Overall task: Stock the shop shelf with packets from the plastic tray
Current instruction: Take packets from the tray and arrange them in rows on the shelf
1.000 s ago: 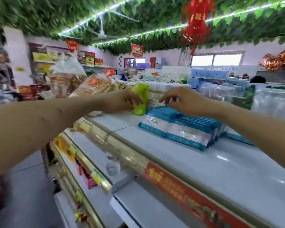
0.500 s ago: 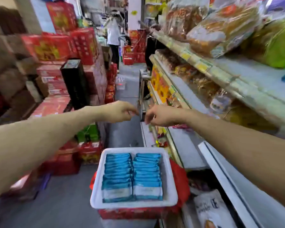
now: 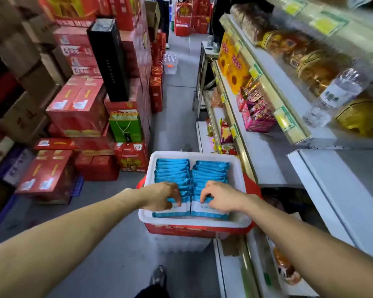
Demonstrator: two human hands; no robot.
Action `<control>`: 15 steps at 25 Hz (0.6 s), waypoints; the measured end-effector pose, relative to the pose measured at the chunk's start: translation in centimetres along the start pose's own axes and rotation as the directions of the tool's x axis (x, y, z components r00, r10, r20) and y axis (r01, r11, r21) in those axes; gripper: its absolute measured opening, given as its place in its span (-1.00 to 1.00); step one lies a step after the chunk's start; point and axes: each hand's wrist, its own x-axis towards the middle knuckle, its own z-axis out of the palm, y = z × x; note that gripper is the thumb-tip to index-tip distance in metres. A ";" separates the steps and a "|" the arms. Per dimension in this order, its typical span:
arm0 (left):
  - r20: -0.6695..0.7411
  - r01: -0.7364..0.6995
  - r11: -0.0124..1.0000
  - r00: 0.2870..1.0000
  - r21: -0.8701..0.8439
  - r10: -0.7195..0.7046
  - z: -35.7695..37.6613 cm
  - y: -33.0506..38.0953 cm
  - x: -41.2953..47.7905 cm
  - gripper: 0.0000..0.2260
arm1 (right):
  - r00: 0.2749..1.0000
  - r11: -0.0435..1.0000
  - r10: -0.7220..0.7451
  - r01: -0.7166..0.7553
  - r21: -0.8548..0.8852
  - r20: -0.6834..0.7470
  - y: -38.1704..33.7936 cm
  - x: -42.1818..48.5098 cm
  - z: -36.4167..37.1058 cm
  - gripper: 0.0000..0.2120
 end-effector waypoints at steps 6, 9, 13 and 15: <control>0.052 -0.056 0.998 0.997 0.033 0.055 1.3 -0.5 -0.2 -0.70 | 0.999 1.000 -0.007 0.008 -0.016 0.053 0.9 -1.4 1.6 -0.59; 0.035 -0.076 0.996 0.997 0.045 0.074 1.9 -0.4 0.0 -0.66 | 0.999 1.000 -0.016 0.017 -0.018 0.045 0.6 -1.6 2.1 -0.60; 0.031 -0.110 0.992 0.994 0.068 0.108 1.1 0.2 -0.1 -0.63 | 0.998 0.997 -0.046 0.049 -0.064 0.044 -0.7 -2.3 1.5 -0.56; 0.033 -0.125 0.988 0.992 0.094 0.123 -1.2 0.6 0.1 -0.62 | 0.999 0.996 -0.037 0.039 -0.078 0.030 -1.3 -2.5 -0.7 -0.51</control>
